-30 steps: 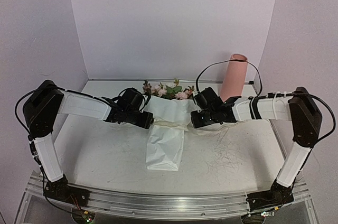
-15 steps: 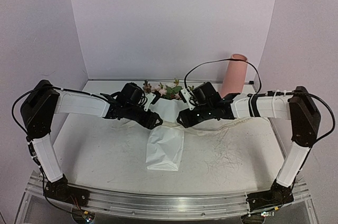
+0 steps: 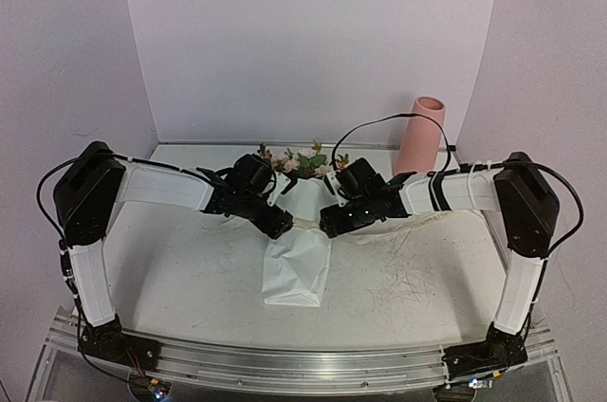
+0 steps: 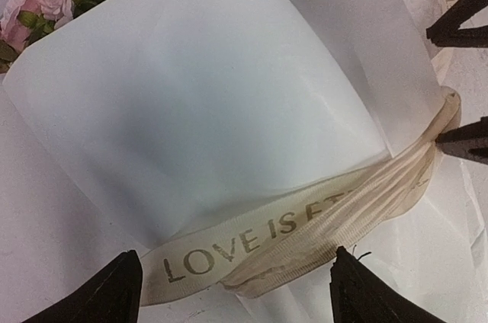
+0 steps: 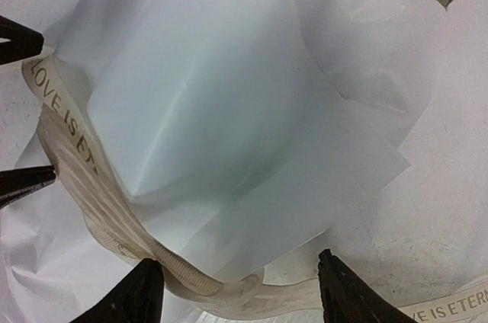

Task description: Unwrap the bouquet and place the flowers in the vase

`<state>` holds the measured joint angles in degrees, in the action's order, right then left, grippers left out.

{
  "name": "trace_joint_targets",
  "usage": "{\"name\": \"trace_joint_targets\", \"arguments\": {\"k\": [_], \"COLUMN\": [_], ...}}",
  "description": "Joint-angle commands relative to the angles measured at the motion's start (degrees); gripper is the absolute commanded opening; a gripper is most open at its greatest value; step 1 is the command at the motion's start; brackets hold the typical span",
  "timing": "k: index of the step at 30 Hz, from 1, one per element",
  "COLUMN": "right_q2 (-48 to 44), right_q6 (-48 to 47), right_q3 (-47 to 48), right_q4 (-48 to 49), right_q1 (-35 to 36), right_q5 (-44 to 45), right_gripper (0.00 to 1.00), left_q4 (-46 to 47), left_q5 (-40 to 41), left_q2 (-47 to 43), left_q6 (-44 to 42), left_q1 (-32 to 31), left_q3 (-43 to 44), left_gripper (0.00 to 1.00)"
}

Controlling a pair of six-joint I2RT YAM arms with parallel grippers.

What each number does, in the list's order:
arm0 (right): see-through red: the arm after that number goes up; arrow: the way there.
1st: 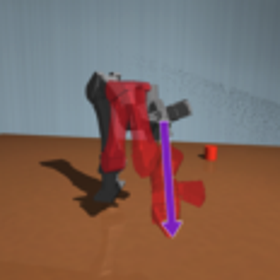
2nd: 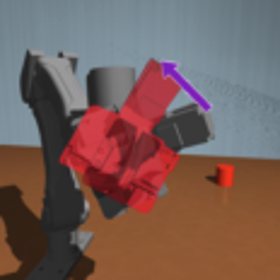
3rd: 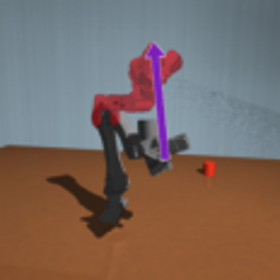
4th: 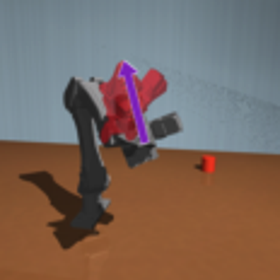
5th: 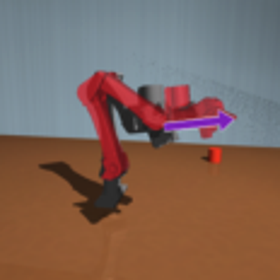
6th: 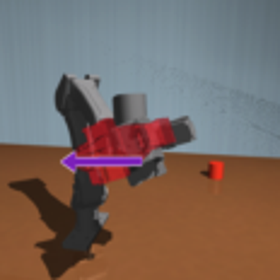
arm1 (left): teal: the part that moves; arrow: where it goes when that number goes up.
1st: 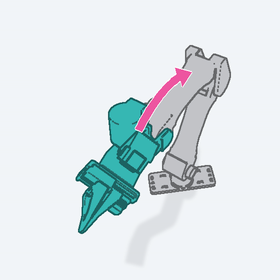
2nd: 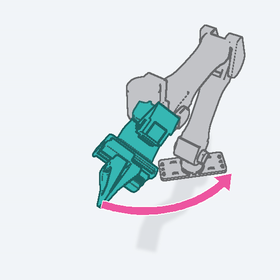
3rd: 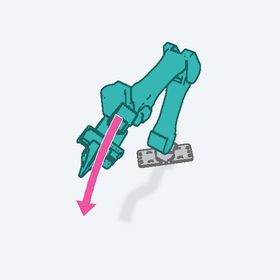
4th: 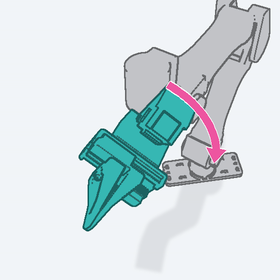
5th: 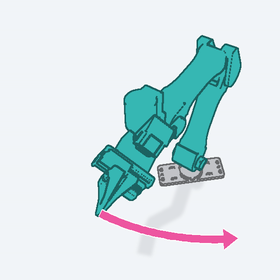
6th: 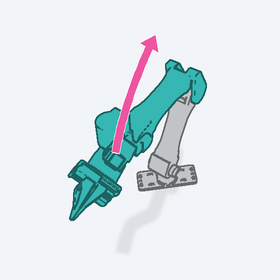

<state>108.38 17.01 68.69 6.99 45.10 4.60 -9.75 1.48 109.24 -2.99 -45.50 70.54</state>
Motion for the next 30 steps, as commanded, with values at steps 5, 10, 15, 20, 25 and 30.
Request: {"name": "trace_joint_targets", "arguments": {"k": [5,10,15,20,25,30], "right_q2": [-1.67,-4.82,-8.66,-12.11,-9.29,-5.64], "right_q6": [5.76,6.33,2.97,-7.12,-10.61,-11.68], "right_q3": [-1.59,-4.91,-7.24,-9.14,-4.70,0.05], "right_q4": [-4.91,-5.50,-3.37,4.06,5.11,4.74], "right_q1": [0.08,-0.54,-0.55,-0.51,0.47,1.59], "right_q5": [14.55,17.21,14.99,-2.72,-12.33,-14.63], "right_gripper": [0.50,0.44,0.47,0.49,0.38,0.27], "left_q4": [-0.91,3.45,9.13,9.50,9.49,8.51], "left_q5": [12.36,5.90,-5.88,-13.63,-15.89,-16.78], "left_q2": [0.03,-6.34,-12.19,-13.91,-14.63,-12.86], "left_q6": [6.44,14.01,16.82,12.56,6.95,2.20], "left_q1": [2.05,6.30,8.20,8.17,8.14,8.15], "left_q3": [1.59,-4.47,-10.39,-11.16,-10.32,-7.86], "left_gripper": [0.74,0.64,0.73,0.78,0.70,0.59]}}
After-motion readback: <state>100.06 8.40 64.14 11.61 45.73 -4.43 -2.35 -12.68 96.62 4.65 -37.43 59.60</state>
